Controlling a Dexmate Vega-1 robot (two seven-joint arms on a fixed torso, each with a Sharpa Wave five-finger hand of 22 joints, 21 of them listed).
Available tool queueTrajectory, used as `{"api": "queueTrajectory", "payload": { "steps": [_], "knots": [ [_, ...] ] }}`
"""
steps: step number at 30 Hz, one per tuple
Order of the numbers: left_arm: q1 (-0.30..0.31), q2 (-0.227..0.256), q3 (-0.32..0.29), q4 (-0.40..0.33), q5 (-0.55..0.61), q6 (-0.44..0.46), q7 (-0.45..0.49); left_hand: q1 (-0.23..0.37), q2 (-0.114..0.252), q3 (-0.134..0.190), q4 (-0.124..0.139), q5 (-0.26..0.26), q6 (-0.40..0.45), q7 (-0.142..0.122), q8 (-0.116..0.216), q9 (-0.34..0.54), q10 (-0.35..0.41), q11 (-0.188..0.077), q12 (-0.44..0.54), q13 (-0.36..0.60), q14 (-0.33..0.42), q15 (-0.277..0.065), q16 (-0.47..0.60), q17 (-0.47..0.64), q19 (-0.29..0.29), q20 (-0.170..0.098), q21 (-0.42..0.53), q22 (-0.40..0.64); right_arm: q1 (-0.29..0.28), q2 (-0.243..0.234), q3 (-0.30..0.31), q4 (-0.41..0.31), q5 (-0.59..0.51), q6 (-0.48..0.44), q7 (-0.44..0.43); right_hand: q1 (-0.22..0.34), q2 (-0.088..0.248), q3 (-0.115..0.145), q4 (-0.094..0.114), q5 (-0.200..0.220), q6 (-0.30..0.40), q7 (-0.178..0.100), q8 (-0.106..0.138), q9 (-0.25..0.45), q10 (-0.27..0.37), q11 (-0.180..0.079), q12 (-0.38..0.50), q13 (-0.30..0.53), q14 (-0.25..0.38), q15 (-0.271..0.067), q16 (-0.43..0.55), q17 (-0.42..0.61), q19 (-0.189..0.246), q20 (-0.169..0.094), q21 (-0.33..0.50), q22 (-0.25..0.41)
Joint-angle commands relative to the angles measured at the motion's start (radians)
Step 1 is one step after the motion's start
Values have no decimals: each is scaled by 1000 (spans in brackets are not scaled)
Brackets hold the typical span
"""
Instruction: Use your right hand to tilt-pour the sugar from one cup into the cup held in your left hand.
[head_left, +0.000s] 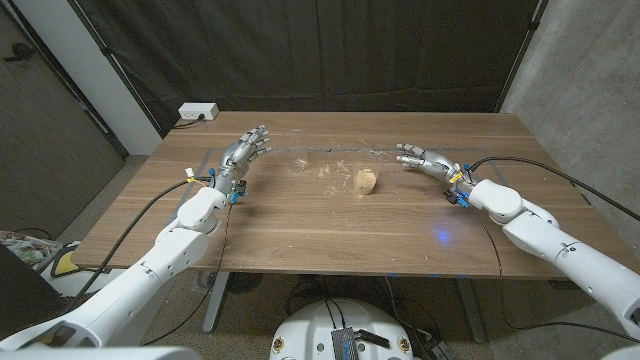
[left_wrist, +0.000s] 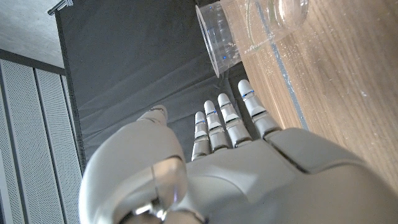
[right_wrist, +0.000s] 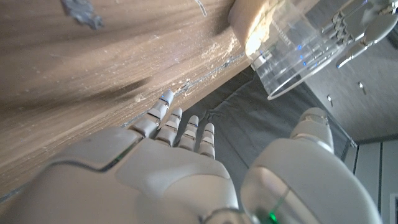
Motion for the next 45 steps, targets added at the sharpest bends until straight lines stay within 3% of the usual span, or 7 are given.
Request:
{"api": "queueTrajectory", "payload": {
  "steps": [1,8,11,16,21,35,45],
  "knots": [
    [44,36,7,-108,30,33,92,-2,-1,8,-1,4,11,-4,7,-1,11,-3,5,2,9,-36,6,-1,12,1,-1,5,26,-60,-23,-36,-153,-28,4,51,4,-23,-4,33,-54,-8,-8,-5,-28,-15,-4,-6,-17,-145,-4,0,6,-17,-14,4],
    [66,54,14,-184,58,69,167,-3,-1,11,-1,4,15,-4,8,-2,13,-4,6,2,13,-38,7,-4,12,0,-3,5,45,-77,-36,-46,-263,-63,-24,66,2,-75,10,62,-158,-1,-15,-7,-86,34,-14,-13,-75,-106,-7,2,-12,-4,-44,6],
    [64,59,20,-206,67,90,188,-4,-1,12,0,4,17,-5,8,-2,18,-7,7,2,15,-39,7,-5,12,0,-4,5,58,-82,-45,-44,-298,-77,-18,66,2,-100,14,70,-198,31,-12,-6,-112,75,-15,-14,-106,-90,-8,2,-25,-14,-60,6],
    [53,62,33,-234,83,123,220,-5,0,15,-1,4,20,-5,9,-2,27,-11,10,2,23,-40,9,-6,11,-2,-6,6,82,-97,-63,-54,-354,-125,15,60,3,-141,22,77,-266,78,-13,-5,-162,110,-19,-13,-155,-57,-10,3,-43,-10,-83,6],
    [35,56,46,-243,97,147,242,-6,0,17,-1,4,25,-3,11,-2,31,-11,12,3,28,-40,10,-8,10,-3,-8,6,106,-109,-88,-64,-429,-159,38,52,5,-160,26,80,-295,87,-13,-5,-198,123,-25,-12,-184,-36,-11,3,-62,3,-97,7],
    [8,32,71,-226,114,157,263,-8,0,24,-1,4,37,1,14,-3,41,-14,14,5,34,-40,12,-9,11,-9,-12,7,197,-75,-133,-23,-427,-109,195,37,8,-182,35,81,-290,112,-1,-6,-194,136,-14,-12,-179,-30,-1,3,-58,10,-103,7],
    [13,41,70,-221,116,144,261,-9,-3,27,-2,3,42,2,16,-3,40,-15,13,6,34,-40,12,-9,9,-7,-15,7,201,-62,-136,-68,-411,-139,245,33,14,-192,38,83,-292,118,2,-6,-192,140,-9,-12,-174,-25,2,3,-57,19,-106,8]
  ]
}}
